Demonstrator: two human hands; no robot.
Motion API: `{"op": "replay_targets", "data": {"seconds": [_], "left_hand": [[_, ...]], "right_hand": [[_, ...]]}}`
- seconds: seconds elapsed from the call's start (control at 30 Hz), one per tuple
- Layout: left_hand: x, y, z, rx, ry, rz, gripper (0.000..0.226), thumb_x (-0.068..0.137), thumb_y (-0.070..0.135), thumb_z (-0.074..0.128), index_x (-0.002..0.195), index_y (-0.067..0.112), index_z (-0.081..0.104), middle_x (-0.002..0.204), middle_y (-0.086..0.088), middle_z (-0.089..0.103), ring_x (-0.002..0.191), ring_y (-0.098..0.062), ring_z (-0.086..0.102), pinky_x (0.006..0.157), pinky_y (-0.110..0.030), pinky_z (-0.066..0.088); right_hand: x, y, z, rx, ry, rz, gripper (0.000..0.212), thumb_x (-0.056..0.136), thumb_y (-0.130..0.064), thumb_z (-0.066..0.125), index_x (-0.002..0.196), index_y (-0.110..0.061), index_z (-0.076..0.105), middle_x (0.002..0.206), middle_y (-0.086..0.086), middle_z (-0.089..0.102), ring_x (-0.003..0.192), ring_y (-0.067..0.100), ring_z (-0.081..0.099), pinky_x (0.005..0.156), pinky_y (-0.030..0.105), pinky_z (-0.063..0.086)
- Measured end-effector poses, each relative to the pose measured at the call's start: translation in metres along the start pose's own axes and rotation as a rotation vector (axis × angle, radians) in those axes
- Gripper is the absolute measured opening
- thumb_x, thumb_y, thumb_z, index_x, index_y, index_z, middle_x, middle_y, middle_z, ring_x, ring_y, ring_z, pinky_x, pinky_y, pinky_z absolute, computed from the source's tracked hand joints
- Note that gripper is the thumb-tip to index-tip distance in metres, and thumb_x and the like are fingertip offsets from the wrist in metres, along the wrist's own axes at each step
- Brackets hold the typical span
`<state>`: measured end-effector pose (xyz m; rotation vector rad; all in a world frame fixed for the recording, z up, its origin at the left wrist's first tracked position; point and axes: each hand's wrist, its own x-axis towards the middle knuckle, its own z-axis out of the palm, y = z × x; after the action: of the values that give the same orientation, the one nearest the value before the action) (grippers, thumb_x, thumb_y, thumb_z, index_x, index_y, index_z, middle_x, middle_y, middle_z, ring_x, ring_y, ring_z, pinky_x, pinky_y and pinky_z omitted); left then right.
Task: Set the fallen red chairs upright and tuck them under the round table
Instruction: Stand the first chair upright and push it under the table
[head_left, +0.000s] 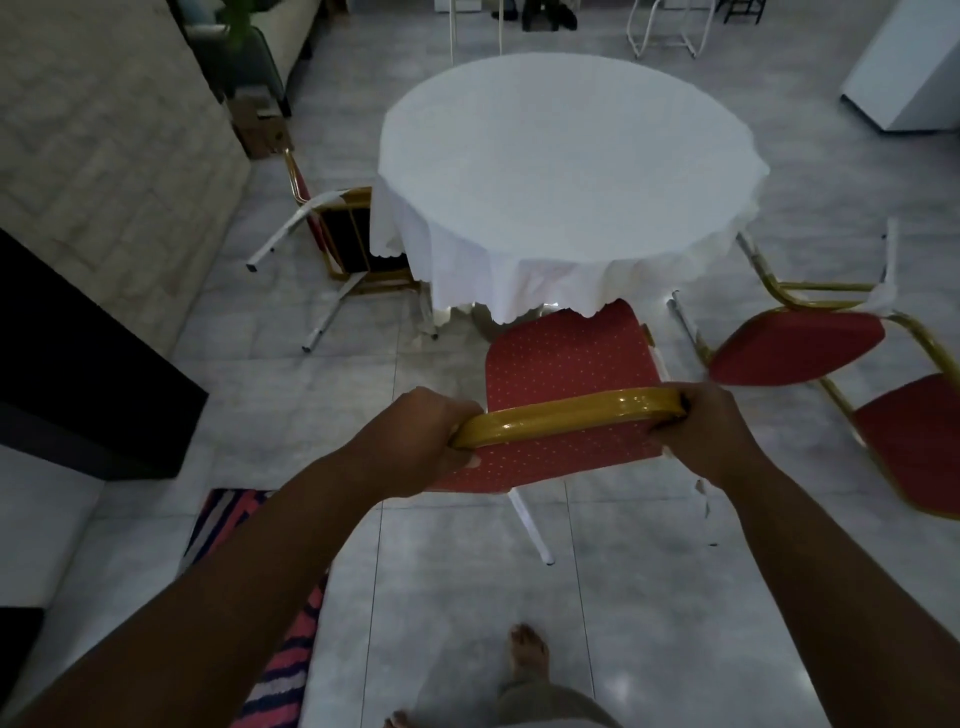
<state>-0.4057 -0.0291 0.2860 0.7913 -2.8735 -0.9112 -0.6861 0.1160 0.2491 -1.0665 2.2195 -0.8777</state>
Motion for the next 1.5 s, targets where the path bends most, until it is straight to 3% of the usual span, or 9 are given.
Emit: {"op": "replay_targets", "data": {"seconds": [0.13, 0.33, 0.53, 0.67, 0.77, 1.03, 1.17, 1.33, 1.5], "left_hand": [[0.02, 0.008, -0.009, 0.083, -0.015, 0.016, 0.012, 0.078, 0.02, 0.073, 0.087, 0.019, 0.065, 0.073, 0.005, 0.064, 0.062, -0.008, 0.058, 0.059, -0.026, 0.046], [0.064, 0.034, 0.006, 0.219, -0.043, 0.04, 0.014, 0.081, 0.021, 0.07, 0.09, 0.014, 0.063, 0.081, -0.005, 0.068, 0.07, -0.016, 0.058, 0.066, -0.029, 0.047], [0.101, 0.052, 0.034, 0.275, -0.048, 0.048, 0.012, 0.083, 0.021, 0.066, 0.089, 0.012, 0.061, 0.085, -0.01, 0.068, 0.076, -0.024, 0.062, 0.066, -0.031, 0.046], [0.117, 0.059, 0.051, 0.307, -0.044, 0.075, 0.012, 0.084, 0.018, 0.064, 0.092, 0.01, 0.061, 0.086, -0.013, 0.068, 0.076, -0.028, 0.063, 0.067, -0.036, 0.051], [0.124, 0.062, 0.067, 0.327, -0.04, 0.095, 0.012, 0.086, 0.016, 0.061, 0.095, 0.008, 0.061, 0.088, -0.014, 0.069, 0.076, -0.029, 0.064, 0.066, -0.035, 0.049], [0.121, 0.053, 0.091, 0.234, 0.001, 0.106, 0.023, 0.083, 0.021, 0.069, 0.104, 0.013, 0.064, 0.098, -0.011, 0.072, 0.084, -0.027, 0.067, 0.077, -0.039, 0.056], [0.101, 0.026, 0.086, 0.092, 0.023, 0.055, 0.03, 0.082, 0.027, 0.07, 0.11, 0.023, 0.062, 0.107, -0.001, 0.069, 0.094, -0.017, 0.064, 0.078, -0.024, 0.046], [0.079, -0.045, 0.075, 0.101, -0.065, -0.128, 0.032, 0.085, 0.03, 0.065, 0.115, 0.032, 0.055, 0.112, 0.003, 0.067, 0.098, -0.015, 0.063, 0.083, -0.03, 0.053], [0.094, -0.051, 0.076, 0.027, -0.108, -0.072, 0.028, 0.086, 0.022, 0.064, 0.113, 0.029, 0.059, 0.112, 0.001, 0.068, 0.099, -0.015, 0.064, 0.084, -0.024, 0.049]], "right_hand": [[0.015, 0.016, 0.0, 0.06, -0.047, 0.004, 0.029, 0.063, 0.016, 0.071, 0.073, -0.01, 0.069, 0.07, 0.011, 0.069, 0.068, 0.024, 0.067, 0.06, 0.028, 0.051], [0.03, 0.044, -0.007, 0.037, -0.022, 0.027, 0.037, 0.06, 0.014, 0.075, 0.06, -0.021, 0.062, 0.06, 0.0, 0.065, 0.061, 0.015, 0.061, 0.057, 0.021, 0.042], [0.045, 0.077, -0.022, -0.029, -0.051, 0.056, 0.023, 0.059, -0.003, 0.085, 0.071, -0.015, 0.071, 0.066, 0.001, 0.07, 0.067, 0.01, 0.063, 0.055, 0.005, 0.043], [0.047, 0.092, -0.035, -0.15, -0.111, 0.03, 0.026, 0.062, -0.009, 0.085, 0.081, -0.023, 0.073, 0.068, -0.013, 0.066, 0.07, 0.002, 0.061, 0.062, 0.01, 0.037], [0.044, 0.102, -0.04, -0.25, -0.162, 0.0, 0.031, 0.067, -0.006, 0.082, 0.095, -0.018, 0.074, 0.075, -0.004, 0.069, 0.073, 0.008, 0.06, 0.068, 0.017, 0.04], [0.045, 0.083, -0.013, -0.619, -0.253, -0.164, 0.018, 0.078, -0.01, 0.063, 0.089, -0.022, 0.069, 0.078, 0.002, 0.071, 0.065, 0.013, 0.064, 0.066, 0.029, 0.057], [0.047, 0.053, 0.011, -0.65, -0.299, -0.202, 0.015, 0.073, -0.016, 0.066, 0.086, -0.023, 0.066, 0.077, 0.0, 0.066, 0.063, 0.013, 0.063, 0.064, 0.032, 0.059], [0.049, 0.059, 0.014, -0.713, -0.261, -0.157, 0.028, 0.074, -0.021, 0.06, 0.101, -0.029, 0.065, 0.083, 0.0, 0.069, 0.066, 0.016, 0.064, 0.062, 0.032, 0.058], [0.054, 0.059, 0.013, -0.761, -0.251, -0.163, 0.03, 0.079, -0.019, 0.054, 0.106, -0.028, 0.067, 0.087, -0.003, 0.072, 0.071, 0.013, 0.066, 0.066, 0.026, 0.056]]}}
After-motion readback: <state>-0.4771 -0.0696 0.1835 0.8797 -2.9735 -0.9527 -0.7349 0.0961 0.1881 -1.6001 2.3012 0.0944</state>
